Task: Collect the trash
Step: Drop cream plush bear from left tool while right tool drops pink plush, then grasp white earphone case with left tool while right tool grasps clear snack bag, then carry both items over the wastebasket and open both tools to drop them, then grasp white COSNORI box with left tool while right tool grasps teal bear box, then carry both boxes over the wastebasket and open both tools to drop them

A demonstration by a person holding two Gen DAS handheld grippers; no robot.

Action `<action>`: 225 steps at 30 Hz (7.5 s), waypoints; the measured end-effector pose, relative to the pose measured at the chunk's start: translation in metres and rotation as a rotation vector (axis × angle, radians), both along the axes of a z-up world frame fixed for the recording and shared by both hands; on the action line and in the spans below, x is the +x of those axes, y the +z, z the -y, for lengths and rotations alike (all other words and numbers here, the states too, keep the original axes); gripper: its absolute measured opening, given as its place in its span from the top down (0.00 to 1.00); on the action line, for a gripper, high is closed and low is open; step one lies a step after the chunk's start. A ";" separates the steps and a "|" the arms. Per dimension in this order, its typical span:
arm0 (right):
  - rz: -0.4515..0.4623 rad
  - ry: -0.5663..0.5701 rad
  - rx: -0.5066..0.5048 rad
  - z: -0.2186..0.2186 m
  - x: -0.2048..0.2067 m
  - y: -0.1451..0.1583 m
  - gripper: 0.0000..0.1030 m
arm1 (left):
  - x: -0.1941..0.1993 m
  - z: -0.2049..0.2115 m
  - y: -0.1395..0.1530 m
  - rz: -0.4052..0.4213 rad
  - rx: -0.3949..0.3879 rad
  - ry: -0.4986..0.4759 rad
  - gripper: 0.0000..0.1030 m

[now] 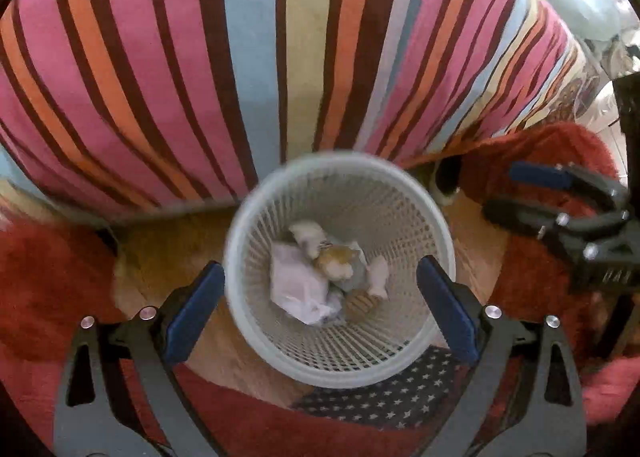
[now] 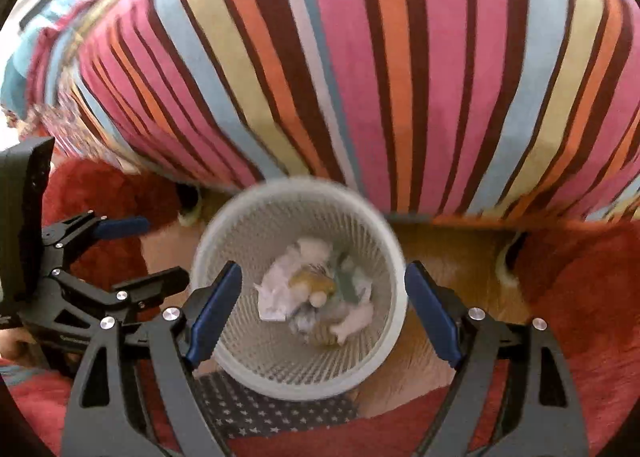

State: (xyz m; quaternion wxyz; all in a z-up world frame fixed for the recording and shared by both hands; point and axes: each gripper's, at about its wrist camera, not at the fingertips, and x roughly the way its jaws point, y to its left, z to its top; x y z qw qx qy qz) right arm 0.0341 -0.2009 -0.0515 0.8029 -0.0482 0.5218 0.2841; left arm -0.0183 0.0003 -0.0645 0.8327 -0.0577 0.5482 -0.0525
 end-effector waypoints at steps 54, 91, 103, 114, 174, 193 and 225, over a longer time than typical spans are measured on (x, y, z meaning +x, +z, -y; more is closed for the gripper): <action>0.349 -0.146 0.147 -0.044 0.321 0.176 0.46 | 0.306 -0.049 0.175 0.383 0.132 0.036 0.38; -0.176 0.067 0.007 -0.035 0.010 -0.043 0.46 | 0.003 0.031 -0.053 -0.073 0.041 -0.055 0.38; -0.165 0.045 -0.017 -0.019 -0.001 -0.049 0.21 | 0.005 0.031 -0.061 -0.113 0.059 -0.031 0.11; -0.157 0.021 -0.022 -0.015 0.002 -0.051 0.21 | 0.005 0.029 -0.062 -0.121 0.062 -0.032 0.08; 0.396 -0.191 0.056 -0.131 0.392 0.165 0.21 | 0.487 -0.143 0.149 0.244 0.177 0.347 0.08; 0.404 -0.248 0.098 -0.088 0.391 0.163 0.21 | 0.491 -0.149 0.145 0.233 0.170 0.321 0.08; 0.249 -0.274 0.128 -0.082 0.411 0.144 0.55 | 0.480 -0.152 0.150 0.266 0.163 0.317 0.22</action>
